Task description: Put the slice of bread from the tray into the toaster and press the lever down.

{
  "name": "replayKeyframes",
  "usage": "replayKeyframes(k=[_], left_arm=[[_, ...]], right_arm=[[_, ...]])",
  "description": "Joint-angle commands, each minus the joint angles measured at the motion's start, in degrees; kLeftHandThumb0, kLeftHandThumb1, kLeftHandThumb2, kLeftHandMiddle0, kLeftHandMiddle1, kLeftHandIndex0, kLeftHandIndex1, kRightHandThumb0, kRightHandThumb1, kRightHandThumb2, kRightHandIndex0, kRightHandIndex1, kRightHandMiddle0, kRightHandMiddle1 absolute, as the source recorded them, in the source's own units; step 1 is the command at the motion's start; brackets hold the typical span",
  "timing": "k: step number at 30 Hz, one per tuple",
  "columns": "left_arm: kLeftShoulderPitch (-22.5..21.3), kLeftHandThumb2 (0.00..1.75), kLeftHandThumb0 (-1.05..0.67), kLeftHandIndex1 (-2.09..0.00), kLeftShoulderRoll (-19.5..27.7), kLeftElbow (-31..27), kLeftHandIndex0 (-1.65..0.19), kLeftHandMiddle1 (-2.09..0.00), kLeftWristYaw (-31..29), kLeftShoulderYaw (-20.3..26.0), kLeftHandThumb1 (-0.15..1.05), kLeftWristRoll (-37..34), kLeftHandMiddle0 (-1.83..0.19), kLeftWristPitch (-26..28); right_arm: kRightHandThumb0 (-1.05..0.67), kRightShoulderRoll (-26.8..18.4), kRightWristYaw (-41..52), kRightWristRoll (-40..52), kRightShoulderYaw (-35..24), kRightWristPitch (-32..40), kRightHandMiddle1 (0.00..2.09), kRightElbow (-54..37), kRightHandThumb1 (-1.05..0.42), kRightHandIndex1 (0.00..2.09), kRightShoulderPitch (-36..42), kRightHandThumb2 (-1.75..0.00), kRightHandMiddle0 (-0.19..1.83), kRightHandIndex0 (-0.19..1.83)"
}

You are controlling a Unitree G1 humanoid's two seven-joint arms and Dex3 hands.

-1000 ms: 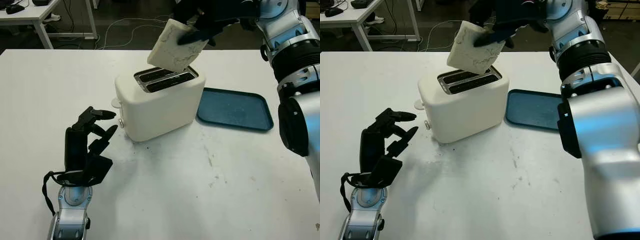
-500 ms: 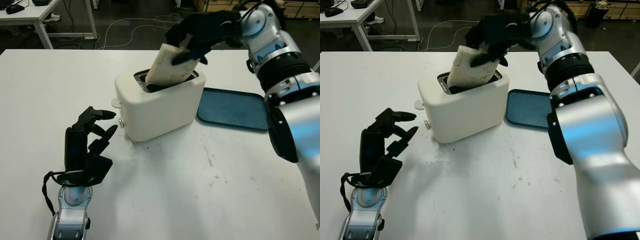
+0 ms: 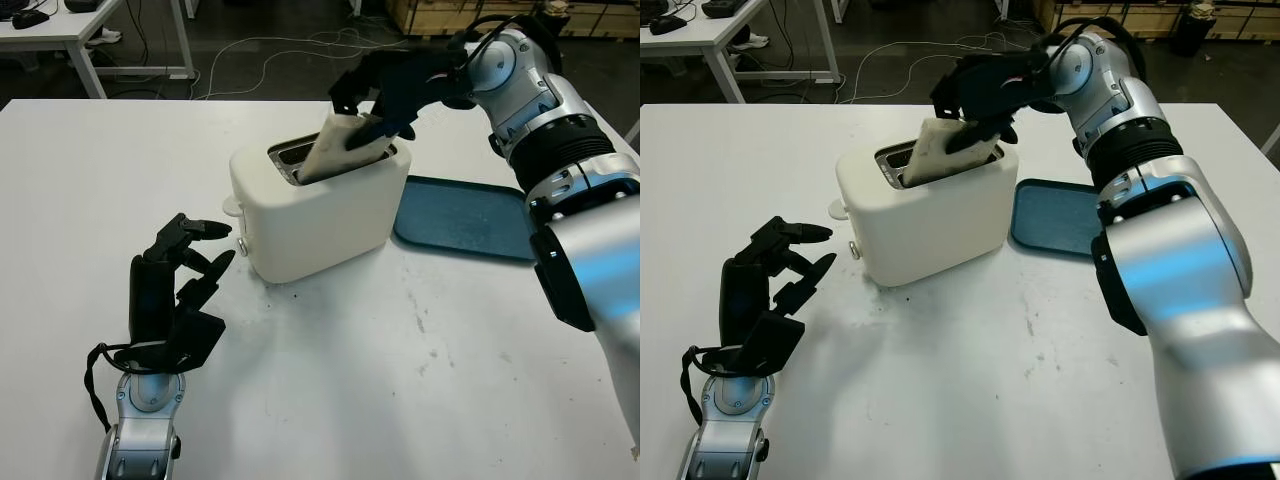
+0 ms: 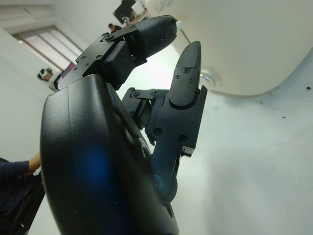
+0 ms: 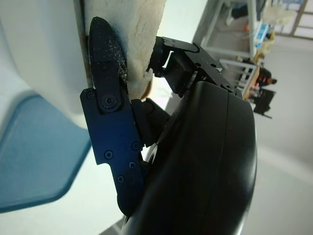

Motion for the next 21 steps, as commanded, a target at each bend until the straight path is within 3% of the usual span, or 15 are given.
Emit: replayKeyframes(k=[1,12,16,19,20,21], left_arm=[[0.1,0.16,-0.23,-0.97,0.0,-0.5,-0.59,-1.64,0.4,0.0,0.92,0.5,-0.61,-0.4],[0.2,0.16,-0.21,-0.97,-0.2,-0.4,-0.59,-1.63,0.5,0.0,0.92,0.3,-0.6,-0.7],[0.2,0.16,-0.23,-0.97,-0.1,-0.4,-0.59,-1.63,0.4,0.0,0.92,0.5,-0.61,-0.3],[0.2,0.16,-0.22,-0.97,-0.1,-0.4,-0.59,-1.64,0.4,-0.1,0.92,0.5,-0.61,-0.5],[0.2,0.16,-0.22,-0.97,-0.2,-0.4,-0.59,-1.64,0.5,-0.1,0.92,0.5,-0.6,-0.4],[0.2,0.16,-0.22,-0.97,-0.2,-0.4,-0.59,-1.64,0.6,-0.1,0.92,0.6,-0.6,-0.5]], right_arm=[[-0.53,-1.3,-1.7,-0.5,-0.1,-2.1,1.75,-0.4,-0.92,1.75,0.2,-0.23,0.92,1.1],[-0.52,-1.2,-5.8,-2.2,0.4,-4.5,1.75,-0.6,-0.92,1.75,-0.8,-0.22,0.88,1.07],[-0.66,-1.3,-5.8,-2.2,0.7,-6.6,1.67,-1.3,-0.92,1.74,0.2,-0.14,0.75,0.86],[-0.86,-1.6,-4.2,-3.2,2.1,-8.7,1.01,-1.6,-0.91,1.43,0.3,-0.02,0.74,0.63],[-0.89,-1.6,-3.4,-3.5,2.7,-9.1,0.58,-1.9,-0.89,1.17,0.4,-0.01,0.75,0.49],[-0.88,-1.7,-2.8,-3.8,3.2,-9.6,0.33,-2.3,-0.88,1.03,0.4,-0.01,0.77,0.41]])
